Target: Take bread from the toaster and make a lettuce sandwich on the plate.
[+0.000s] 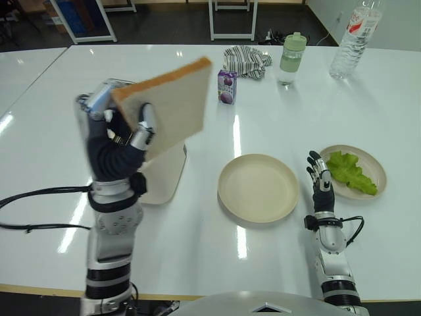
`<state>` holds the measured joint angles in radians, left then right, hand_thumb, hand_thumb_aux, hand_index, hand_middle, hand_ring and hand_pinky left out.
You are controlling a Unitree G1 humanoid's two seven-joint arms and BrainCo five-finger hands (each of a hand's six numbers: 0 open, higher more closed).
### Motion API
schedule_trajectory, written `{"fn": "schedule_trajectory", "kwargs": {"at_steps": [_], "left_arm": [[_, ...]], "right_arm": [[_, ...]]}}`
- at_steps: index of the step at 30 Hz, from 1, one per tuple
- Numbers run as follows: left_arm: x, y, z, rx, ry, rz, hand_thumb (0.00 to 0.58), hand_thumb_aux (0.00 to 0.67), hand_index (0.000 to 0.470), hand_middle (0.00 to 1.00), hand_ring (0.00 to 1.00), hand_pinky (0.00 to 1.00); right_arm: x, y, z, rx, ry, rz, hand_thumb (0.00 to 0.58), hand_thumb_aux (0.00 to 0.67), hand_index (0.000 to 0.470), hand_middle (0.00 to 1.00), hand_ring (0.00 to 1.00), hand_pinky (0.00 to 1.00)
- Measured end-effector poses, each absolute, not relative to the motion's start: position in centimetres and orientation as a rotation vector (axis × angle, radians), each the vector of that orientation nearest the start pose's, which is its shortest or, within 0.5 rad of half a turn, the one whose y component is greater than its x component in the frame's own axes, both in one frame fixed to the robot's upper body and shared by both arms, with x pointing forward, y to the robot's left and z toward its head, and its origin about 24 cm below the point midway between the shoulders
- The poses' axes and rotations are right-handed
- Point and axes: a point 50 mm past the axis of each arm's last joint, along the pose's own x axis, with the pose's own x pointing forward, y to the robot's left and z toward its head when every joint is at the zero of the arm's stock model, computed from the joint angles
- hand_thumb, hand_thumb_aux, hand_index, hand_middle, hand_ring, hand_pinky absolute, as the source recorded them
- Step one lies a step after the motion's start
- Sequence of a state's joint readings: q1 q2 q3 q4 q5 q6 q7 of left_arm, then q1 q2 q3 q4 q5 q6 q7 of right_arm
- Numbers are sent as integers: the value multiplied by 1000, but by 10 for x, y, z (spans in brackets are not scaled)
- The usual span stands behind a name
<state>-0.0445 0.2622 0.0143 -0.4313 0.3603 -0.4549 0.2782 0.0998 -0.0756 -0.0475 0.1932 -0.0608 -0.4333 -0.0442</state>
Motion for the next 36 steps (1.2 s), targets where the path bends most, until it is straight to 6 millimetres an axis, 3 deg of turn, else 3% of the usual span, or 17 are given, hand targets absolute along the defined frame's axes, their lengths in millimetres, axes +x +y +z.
{"fn": "schedule_trajectory", "kwargs": {"at_steps": [3,10,15,20,29,31,32,33,34,36], "left_arm": [[224,134,165,380,-853,6,580,670,470,1000,1000,1000],[247,94,102,119,-469,-205,580,670,470,1000,1000,1000],[255,71,73,-7,-310,-270,580,670,470,1000,1000,1000],[266,65,33,-11,-102,-311,580,670,470,1000,1000,1000],[274,45,17,224,-28,-355,580,670,470,1000,1000,1000],[272,42,16,259,-30,-372,580,670,470,902,902,902],[271,40,16,293,-38,-388,542,499,350,639,639,639],[269,38,16,355,-54,-411,472,381,267,455,455,455],[268,38,16,424,-74,-421,104,63,44,102,102,102],[264,41,13,628,-104,-447,31,18,13,0,0,0]], "right_arm": [[224,-182,17,-142,-143,-86,0,0,0,0,0,0],[224,-189,18,-154,-137,-105,0,0,0,0,0,0],[224,-189,18,-155,-134,-102,0,0,0,0,0,0],[224,-189,18,-155,-132,-102,0,0,0,0,0,0],[224,-189,18,-153,-131,-104,0,0,0,0,0,0],[224,-188,18,-151,-131,-104,0,0,0,0,0,0],[224,-188,18,-150,-131,-104,0,0,0,0,0,0],[224,-188,18,-150,-131,-105,0,0,0,0,0,0],[224,-188,18,-150,-131,-105,0,0,0,0,0,0],[224,-188,18,-150,-132,-105,0,0,0,0,0,0]]}}
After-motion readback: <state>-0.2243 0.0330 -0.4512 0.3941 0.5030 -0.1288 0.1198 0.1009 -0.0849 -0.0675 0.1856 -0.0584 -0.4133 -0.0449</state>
